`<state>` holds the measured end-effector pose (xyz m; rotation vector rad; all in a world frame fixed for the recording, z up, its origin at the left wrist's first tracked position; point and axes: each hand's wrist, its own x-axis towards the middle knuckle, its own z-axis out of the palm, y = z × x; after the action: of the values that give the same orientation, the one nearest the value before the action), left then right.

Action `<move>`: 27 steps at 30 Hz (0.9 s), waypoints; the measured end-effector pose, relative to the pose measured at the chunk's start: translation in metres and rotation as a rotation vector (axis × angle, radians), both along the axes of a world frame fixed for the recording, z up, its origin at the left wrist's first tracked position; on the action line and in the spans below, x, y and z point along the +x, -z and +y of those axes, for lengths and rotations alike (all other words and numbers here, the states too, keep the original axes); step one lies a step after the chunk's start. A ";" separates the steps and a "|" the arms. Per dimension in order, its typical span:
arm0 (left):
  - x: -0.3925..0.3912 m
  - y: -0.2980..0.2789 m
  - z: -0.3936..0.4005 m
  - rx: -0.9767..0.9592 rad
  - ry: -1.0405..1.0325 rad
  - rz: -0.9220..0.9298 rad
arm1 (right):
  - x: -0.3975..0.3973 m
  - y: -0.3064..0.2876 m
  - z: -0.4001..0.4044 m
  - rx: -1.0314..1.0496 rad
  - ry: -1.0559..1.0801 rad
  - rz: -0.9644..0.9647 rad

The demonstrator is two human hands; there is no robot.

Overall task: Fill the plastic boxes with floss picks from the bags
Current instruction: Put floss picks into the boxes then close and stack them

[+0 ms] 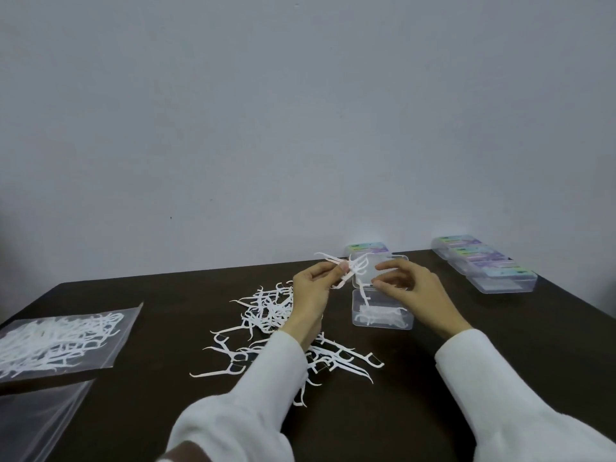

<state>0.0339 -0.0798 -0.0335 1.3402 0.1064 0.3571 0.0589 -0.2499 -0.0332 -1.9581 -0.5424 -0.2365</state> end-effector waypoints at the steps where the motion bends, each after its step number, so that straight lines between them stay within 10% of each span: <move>1: 0.002 0.000 -0.003 -0.023 0.017 0.005 | -0.002 -0.001 0.003 0.057 -0.016 0.051; 27: 0.026 0.011 -0.027 0.487 0.135 0.013 | 0.011 0.009 -0.023 -0.060 0.258 0.035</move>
<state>0.0597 -0.1071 -0.0443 1.8201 -0.0661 0.2682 0.0694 -0.2732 -0.0423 -2.0860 -0.2750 -0.3506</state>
